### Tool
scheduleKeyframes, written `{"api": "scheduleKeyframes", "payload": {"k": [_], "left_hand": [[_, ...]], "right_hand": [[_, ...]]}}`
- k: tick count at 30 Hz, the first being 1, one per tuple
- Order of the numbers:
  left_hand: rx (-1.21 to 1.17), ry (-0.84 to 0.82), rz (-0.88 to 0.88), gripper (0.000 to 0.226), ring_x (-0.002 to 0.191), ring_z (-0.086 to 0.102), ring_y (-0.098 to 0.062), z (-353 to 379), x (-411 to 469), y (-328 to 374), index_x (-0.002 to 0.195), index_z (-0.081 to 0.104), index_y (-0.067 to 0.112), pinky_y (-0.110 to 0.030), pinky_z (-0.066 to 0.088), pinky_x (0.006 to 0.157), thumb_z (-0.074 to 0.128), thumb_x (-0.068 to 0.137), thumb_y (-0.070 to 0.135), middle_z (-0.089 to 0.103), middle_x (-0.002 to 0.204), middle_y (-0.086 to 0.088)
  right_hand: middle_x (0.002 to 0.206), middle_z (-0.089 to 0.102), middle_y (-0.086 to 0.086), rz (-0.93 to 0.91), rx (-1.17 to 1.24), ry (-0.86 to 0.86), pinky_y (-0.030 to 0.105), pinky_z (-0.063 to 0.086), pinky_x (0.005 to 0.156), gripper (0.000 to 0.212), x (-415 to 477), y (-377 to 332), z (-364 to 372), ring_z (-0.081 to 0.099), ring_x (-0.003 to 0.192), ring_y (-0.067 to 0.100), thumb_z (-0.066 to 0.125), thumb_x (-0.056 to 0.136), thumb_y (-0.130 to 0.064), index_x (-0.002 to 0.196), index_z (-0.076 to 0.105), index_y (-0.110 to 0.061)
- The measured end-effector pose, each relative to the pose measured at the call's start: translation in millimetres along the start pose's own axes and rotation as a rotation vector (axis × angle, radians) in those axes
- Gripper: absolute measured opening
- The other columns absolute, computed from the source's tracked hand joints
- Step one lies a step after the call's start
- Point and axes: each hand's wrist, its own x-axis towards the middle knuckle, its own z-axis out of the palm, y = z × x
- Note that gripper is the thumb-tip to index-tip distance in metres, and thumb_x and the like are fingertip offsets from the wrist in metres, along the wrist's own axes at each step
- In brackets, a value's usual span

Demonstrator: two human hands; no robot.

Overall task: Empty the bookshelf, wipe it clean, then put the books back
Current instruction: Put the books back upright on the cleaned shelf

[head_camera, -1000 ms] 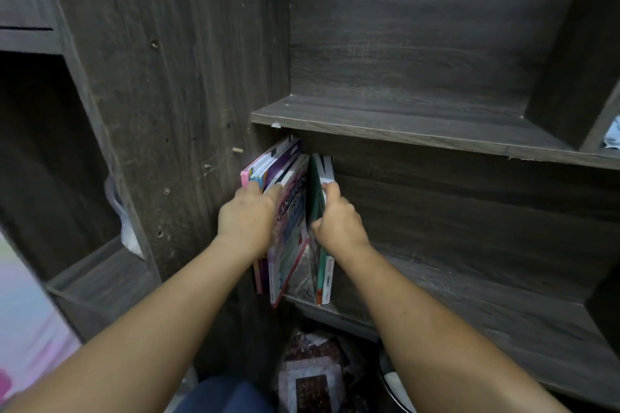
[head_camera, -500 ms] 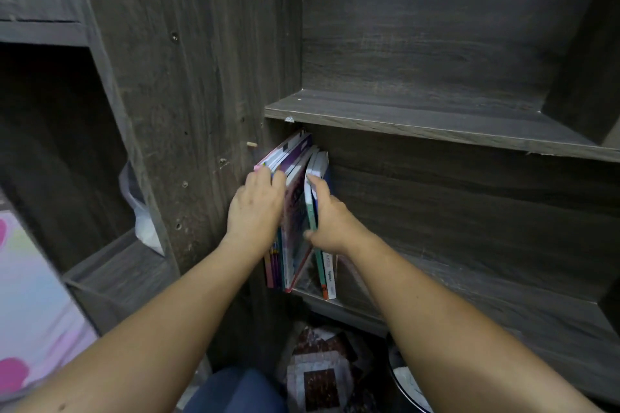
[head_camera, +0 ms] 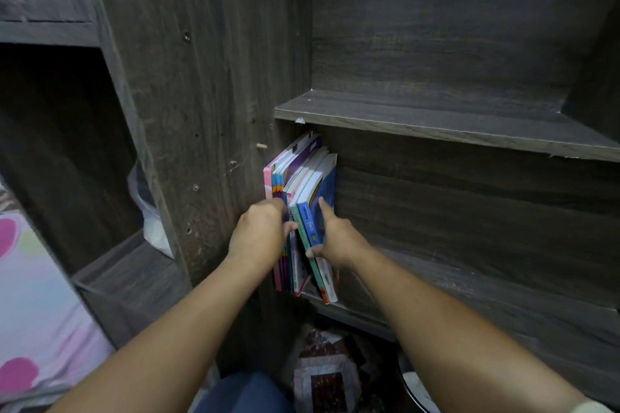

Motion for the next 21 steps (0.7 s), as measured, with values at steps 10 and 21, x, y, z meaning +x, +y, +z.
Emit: {"api": "scheduleKeyframes", "payload": {"k": [10, 21], "left_hand": [[0.057, 0.153, -0.011, 0.016, 0.088, 0.063, -0.024, 1.4, 9.9, 10.6, 0.101, 0.055, 0.014, -0.039, 0.055, 0.072, 0.058, 0.094, 0.028, 0.061, 0.097, -0.004], [0.187, 0.137, -0.031, 0.031, 0.088, 0.061, -0.018, 8.2, 4.9, 17.3, 0.103, 0.053, 0.016, -0.027, 0.044, 0.063, 0.069, 0.086, 0.036, 0.061, 0.098, -0.001]], "right_hand": [[0.145, 0.046, 0.012, -0.024, 0.025, -0.061, 0.044, 0.05, 0.097, 0.117, 13.0, 2.0, -10.5, 0.06, 0.113, 0.025, 0.072, 0.085, -0.014, 0.144, -0.023, -0.046], [0.139, 0.049, 0.01, -0.089, -0.058, 0.113, 0.045, 0.056, 0.084, 0.086, 11.1, -0.2, -18.0, 0.062, 0.104, 0.026, 0.062, 0.087, -0.006, 0.154, 0.013, -0.032]]}}
